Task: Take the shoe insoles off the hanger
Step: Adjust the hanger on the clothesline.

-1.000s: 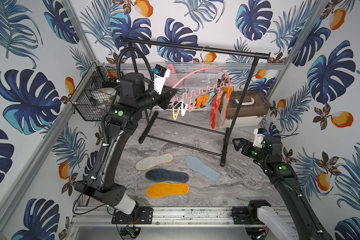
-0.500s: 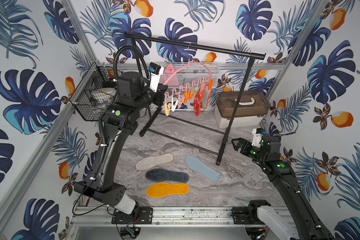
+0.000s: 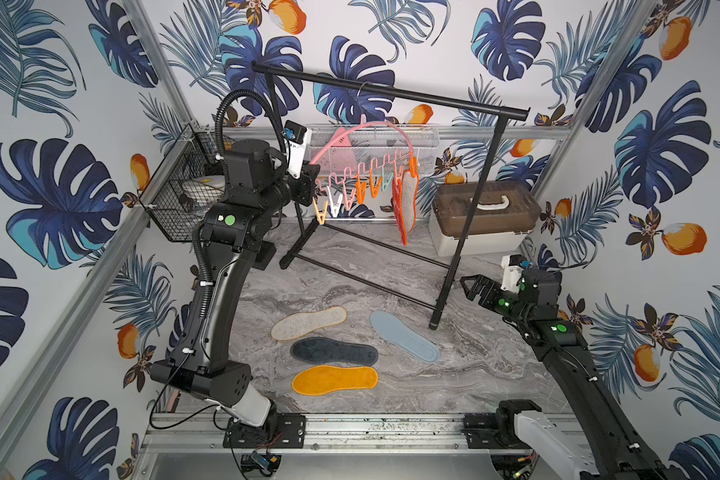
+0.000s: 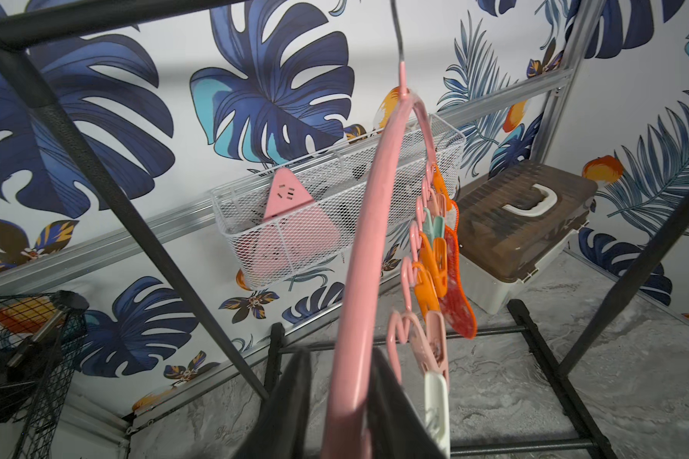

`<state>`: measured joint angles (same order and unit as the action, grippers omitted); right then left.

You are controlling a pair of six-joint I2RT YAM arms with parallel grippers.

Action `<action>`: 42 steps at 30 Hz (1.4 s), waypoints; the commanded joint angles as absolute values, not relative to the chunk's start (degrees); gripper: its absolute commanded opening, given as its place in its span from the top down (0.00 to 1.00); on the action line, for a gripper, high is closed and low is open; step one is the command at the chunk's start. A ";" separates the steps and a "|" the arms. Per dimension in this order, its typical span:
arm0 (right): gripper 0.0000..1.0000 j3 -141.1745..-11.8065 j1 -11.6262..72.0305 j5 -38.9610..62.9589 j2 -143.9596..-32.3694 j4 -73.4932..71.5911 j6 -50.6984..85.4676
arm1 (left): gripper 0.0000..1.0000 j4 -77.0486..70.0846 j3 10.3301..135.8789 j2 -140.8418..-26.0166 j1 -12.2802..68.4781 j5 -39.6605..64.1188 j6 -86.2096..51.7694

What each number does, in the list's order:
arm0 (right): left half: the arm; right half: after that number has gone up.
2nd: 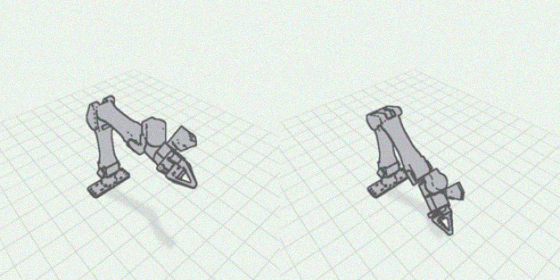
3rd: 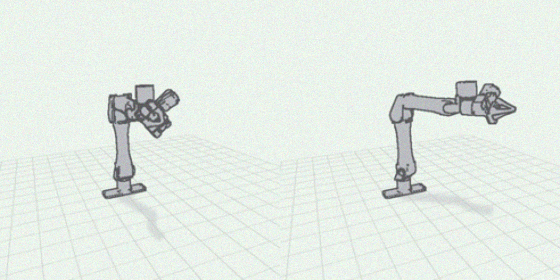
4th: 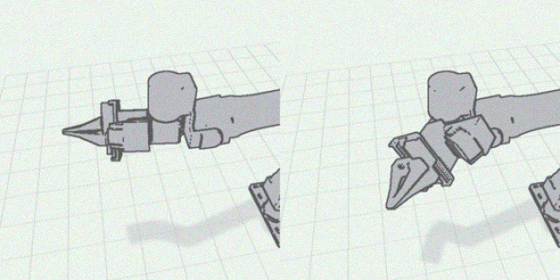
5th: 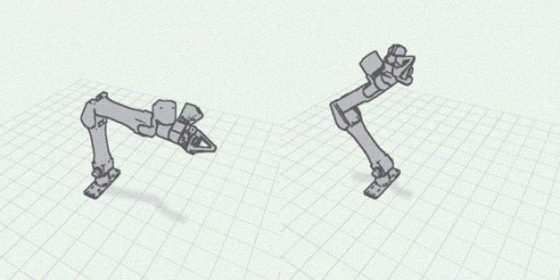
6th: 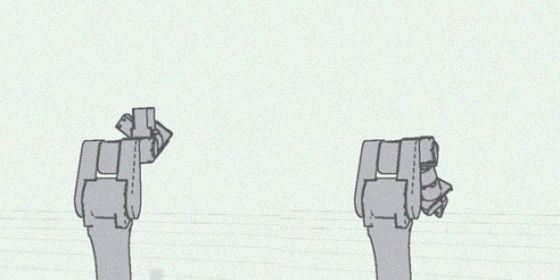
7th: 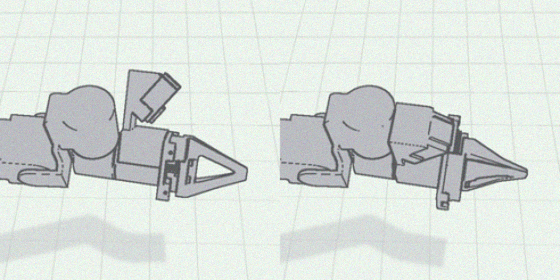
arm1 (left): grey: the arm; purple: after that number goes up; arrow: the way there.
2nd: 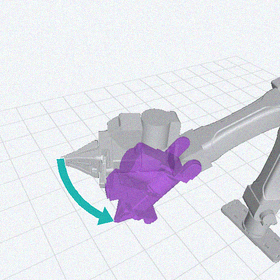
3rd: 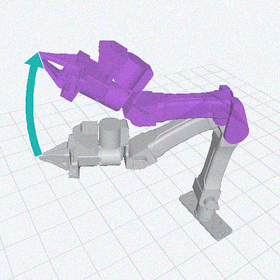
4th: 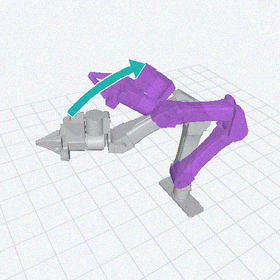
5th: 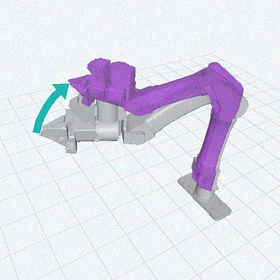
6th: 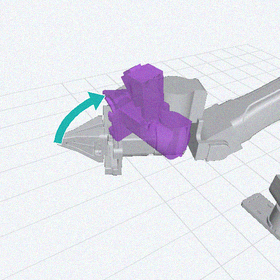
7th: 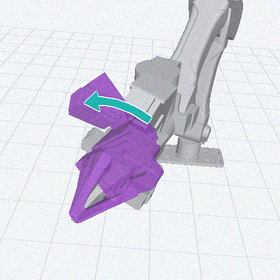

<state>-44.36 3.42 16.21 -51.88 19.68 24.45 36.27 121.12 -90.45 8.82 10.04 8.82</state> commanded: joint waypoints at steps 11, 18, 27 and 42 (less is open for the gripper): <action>0.10 -42.64 4.81 30.23 -47.89 10.02 17.02 | 0.01 38.99 118.87 -88.72 7.21 11.03 10.45; 0.12 -44.02 7.58 29.52 -47.26 9.92 13.57 | 0.01 42.66 113.12 -83.83 7.03 10.51 11.09; 0.11 -47.11 20.68 19.98 -50.80 9.73 8.03 | 0.01 47.28 107.19 -78.96 5.45 14.68 14.17; 0.11 -50.68 32.56 3.88 -60.27 2.47 6.46 | 0.01 68.75 96.50 -69.43 5.45 29.20 29.58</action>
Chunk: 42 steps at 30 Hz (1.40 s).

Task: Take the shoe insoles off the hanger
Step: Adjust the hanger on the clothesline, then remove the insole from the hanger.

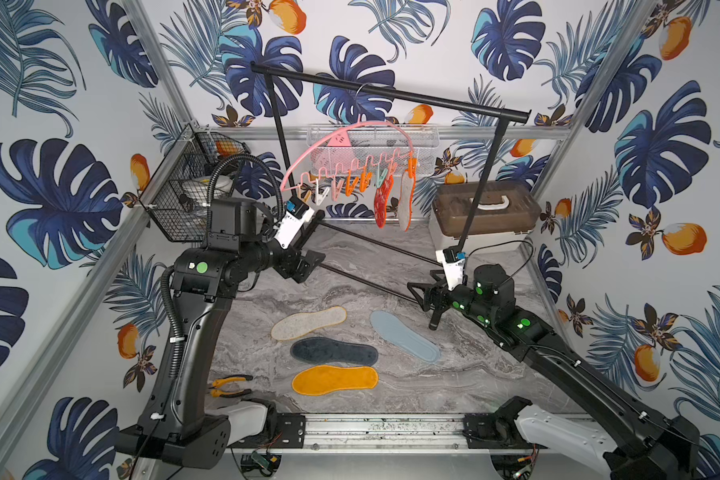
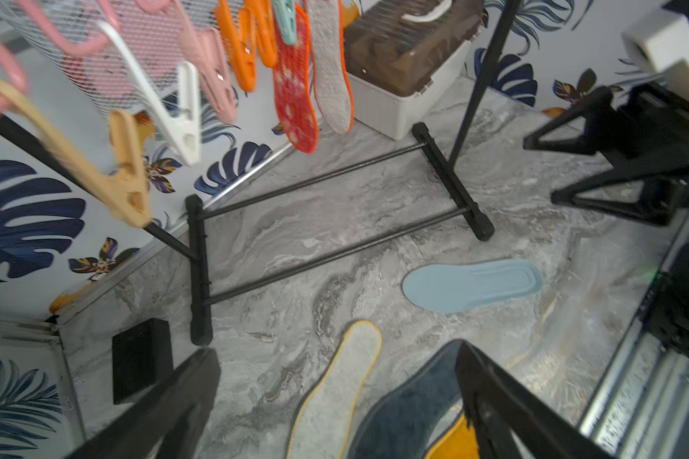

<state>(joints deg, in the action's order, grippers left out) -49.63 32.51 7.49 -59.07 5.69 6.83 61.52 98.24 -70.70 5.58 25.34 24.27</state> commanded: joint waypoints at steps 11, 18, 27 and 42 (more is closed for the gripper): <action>0.10 -55.62 32.61 0.83 -67.65 0.88 8.46 | 0.01 65.48 76.26 -66.20 5.45 34.02 33.66; 0.10 -61.64 34.18 -3.54 -74.84 0.79 8.43 | 0.01 41.70 61.43 -67.03 5.45 32.25 29.21; 0.11 -69.86 36.03 -7.24 -81.82 -0.76 3.02 | 0.01 4.23 44.02 -71.53 5.45 29.20 19.26; 0.12 -81.07 31.29 -8.83 -96.49 -11.88 0.47 | 0.01 -51.75 31.83 -86.13 5.49 29.89 -5.32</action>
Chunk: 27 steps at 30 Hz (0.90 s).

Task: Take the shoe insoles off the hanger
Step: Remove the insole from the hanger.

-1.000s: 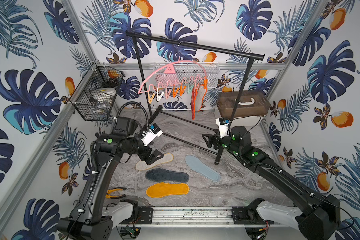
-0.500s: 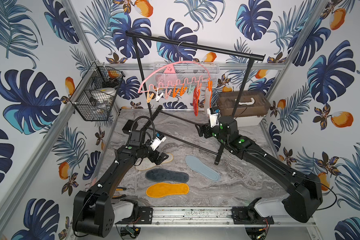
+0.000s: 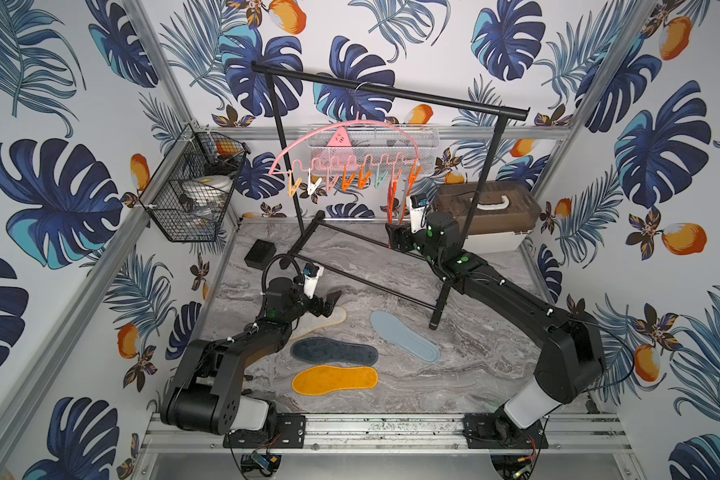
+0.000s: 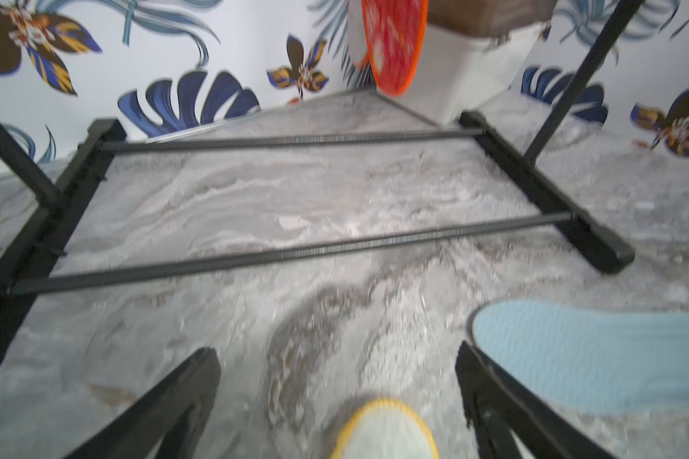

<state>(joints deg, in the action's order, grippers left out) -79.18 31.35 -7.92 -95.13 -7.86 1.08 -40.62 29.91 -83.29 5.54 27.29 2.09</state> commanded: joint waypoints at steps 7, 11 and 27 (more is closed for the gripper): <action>0.17 -87.92 31.11 -11.48 -100.13 -9.24 1.58 | 0.01 -57.10 37.88 -94.42 6.95 29.71 -9.59; 0.23 -91.54 29.78 -12.68 -102.74 -7.93 4.92 | 0.01 -58.90 40.78 -97.58 9.02 30.73 -8.97; 0.41 -97.96 27.26 -5.67 -106.28 -7.07 7.04 | 0.01 -56.54 56.61 -106.71 12.78 35.84 -11.95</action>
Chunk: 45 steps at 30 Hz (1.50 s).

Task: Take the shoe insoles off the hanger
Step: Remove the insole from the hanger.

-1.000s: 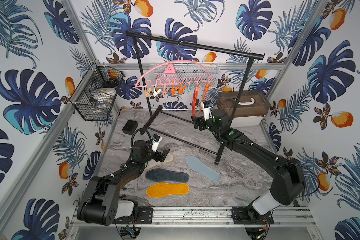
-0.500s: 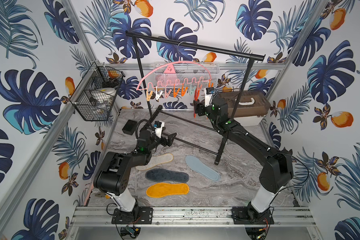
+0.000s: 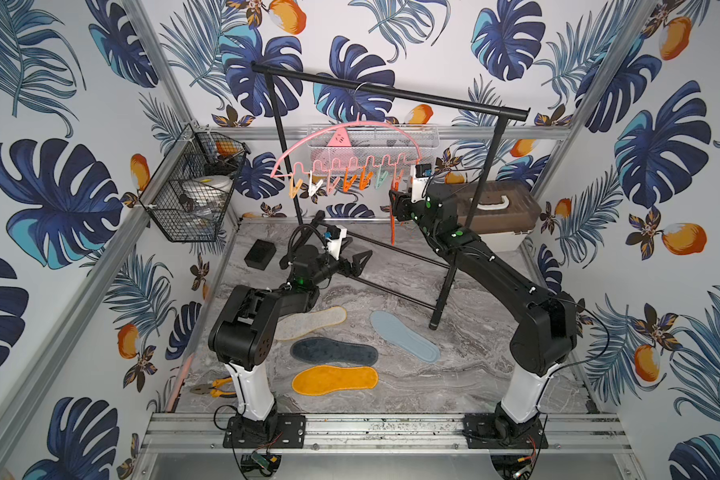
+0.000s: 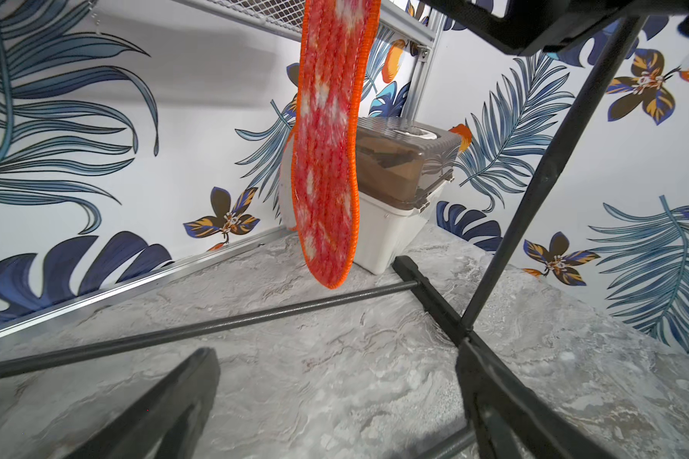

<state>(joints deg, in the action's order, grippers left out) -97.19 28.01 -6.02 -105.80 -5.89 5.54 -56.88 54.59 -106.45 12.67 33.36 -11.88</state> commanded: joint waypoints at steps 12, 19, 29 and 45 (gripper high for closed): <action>0.48 -98.72 26.72 -1.05 -110.07 -9.77 9.84 | 0.01 -49.99 65.21 -108.18 12.83 35.06 -11.60; 0.50 -100.02 26.76 -2.41 -113.12 -11.63 9.56 | 0.01 -49.16 66.12 -108.11 12.74 35.71 -10.29; 0.71 -102.56 26.89 -3.15 -115.84 -13.62 10.46 | 0.01 -47.92 67.24 -106.22 12.09 36.87 -10.00; 1.00 -95.99 27.16 1.44 -108.42 -13.68 11.64 | 0.01 -53.58 69.74 -107.69 9.32 42.09 -15.12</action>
